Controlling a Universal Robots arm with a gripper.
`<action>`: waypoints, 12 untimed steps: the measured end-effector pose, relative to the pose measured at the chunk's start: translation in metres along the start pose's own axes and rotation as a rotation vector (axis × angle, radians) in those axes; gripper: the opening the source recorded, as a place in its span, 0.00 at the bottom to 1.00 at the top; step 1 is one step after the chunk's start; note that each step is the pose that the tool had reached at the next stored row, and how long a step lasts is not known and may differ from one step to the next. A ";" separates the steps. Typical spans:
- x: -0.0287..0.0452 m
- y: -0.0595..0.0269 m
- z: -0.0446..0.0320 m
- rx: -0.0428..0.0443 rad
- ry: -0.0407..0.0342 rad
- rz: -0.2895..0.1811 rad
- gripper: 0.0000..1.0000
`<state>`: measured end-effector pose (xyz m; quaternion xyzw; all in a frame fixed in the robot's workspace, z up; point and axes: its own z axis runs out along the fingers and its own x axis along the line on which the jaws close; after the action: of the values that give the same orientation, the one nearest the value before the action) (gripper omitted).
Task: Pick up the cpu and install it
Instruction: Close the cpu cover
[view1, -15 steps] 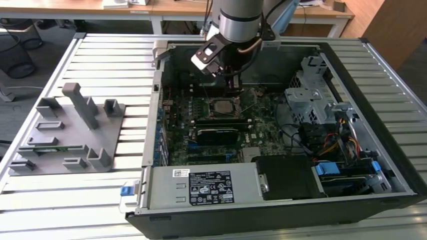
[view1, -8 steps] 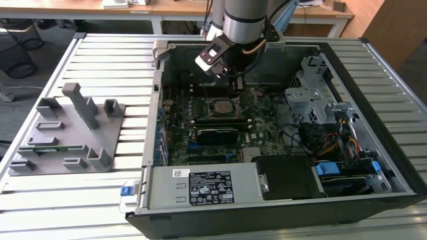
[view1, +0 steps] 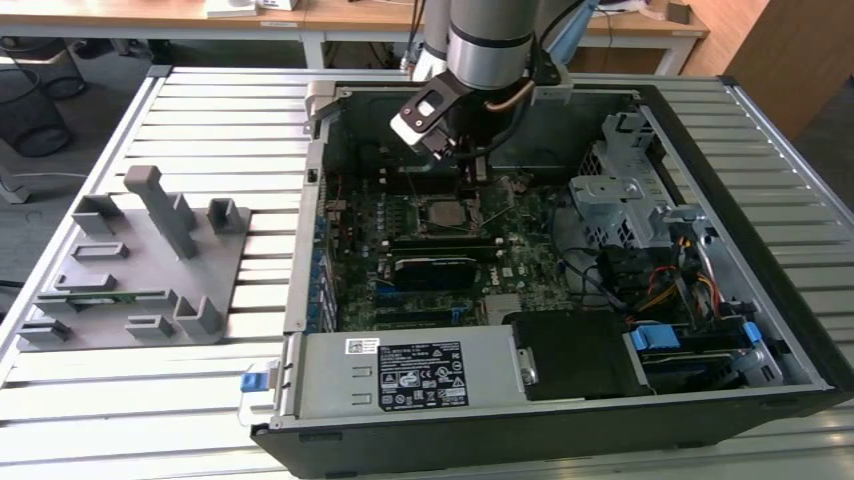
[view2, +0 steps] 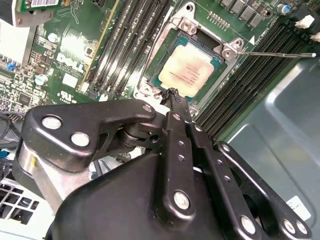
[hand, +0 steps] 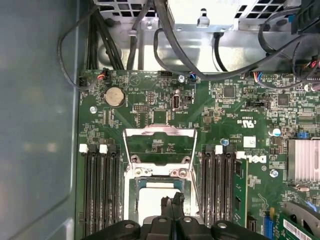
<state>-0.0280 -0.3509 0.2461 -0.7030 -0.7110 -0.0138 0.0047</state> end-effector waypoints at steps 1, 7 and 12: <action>0.0001 0.0000 -0.0012 -0.0001 0.0001 0.000 0.11; 0.0003 0.0001 -0.0078 -0.0002 0.0004 0.000 0.11; 0.0002 0.0031 -0.0080 0.0001 0.0000 0.000 0.11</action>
<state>-0.0250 -0.3510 0.2541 -0.7030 -0.7110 -0.0138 0.0047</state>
